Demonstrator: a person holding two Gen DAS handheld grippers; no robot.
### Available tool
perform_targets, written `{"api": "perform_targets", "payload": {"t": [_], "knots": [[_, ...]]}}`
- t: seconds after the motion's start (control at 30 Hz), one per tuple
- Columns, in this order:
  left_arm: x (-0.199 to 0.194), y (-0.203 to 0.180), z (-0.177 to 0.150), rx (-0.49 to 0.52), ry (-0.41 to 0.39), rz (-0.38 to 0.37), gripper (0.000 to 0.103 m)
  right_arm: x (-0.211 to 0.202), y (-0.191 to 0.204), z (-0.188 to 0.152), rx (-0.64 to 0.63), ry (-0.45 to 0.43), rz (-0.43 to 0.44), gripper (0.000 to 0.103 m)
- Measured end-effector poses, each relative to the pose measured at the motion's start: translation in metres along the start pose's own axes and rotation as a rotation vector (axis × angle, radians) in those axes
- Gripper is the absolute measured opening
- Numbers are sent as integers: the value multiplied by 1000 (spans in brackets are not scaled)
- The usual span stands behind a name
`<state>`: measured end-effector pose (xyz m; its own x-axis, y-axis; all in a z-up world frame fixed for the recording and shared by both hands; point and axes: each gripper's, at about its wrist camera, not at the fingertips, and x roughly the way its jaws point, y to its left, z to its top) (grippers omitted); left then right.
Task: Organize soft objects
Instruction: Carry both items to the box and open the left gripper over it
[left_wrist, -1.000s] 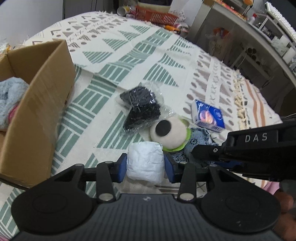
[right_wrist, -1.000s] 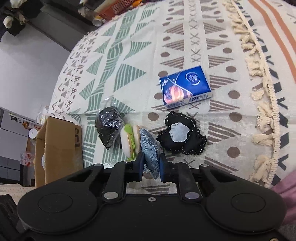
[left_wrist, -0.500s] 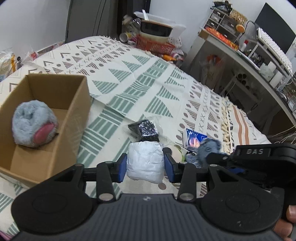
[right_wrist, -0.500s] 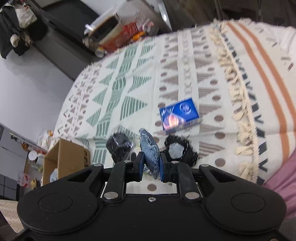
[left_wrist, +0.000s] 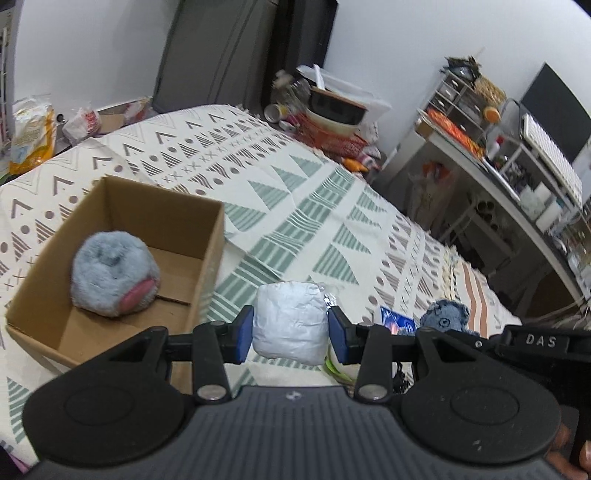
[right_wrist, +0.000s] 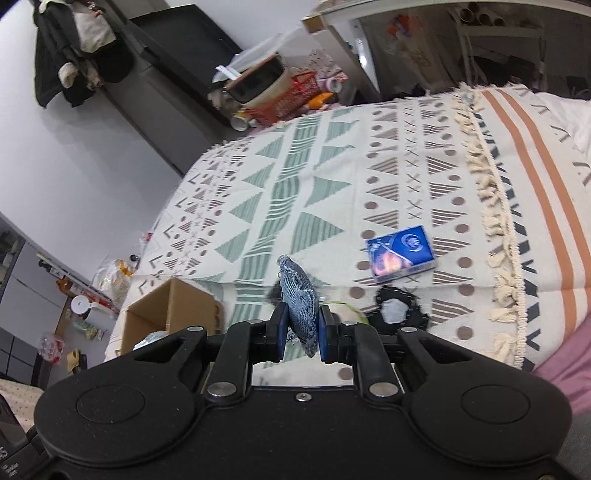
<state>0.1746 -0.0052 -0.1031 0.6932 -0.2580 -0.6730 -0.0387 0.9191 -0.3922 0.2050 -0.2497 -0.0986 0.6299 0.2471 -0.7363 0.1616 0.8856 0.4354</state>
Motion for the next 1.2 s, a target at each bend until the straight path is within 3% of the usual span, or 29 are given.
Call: {"api": "perform_targets", "payload": {"t": [0.53, 0.83, 1.2], "knots": [[-25, 41, 22, -111, -84, 24, 42, 3, 68, -2, -80, 2, 74, 17], [-25, 69, 28, -164, -67, 74, 42, 13, 109, -8, -125, 23, 135, 17], [-18, 93, 32, -202, -36, 154, 42, 41, 137, -22, -145, 77, 143, 17]]}}
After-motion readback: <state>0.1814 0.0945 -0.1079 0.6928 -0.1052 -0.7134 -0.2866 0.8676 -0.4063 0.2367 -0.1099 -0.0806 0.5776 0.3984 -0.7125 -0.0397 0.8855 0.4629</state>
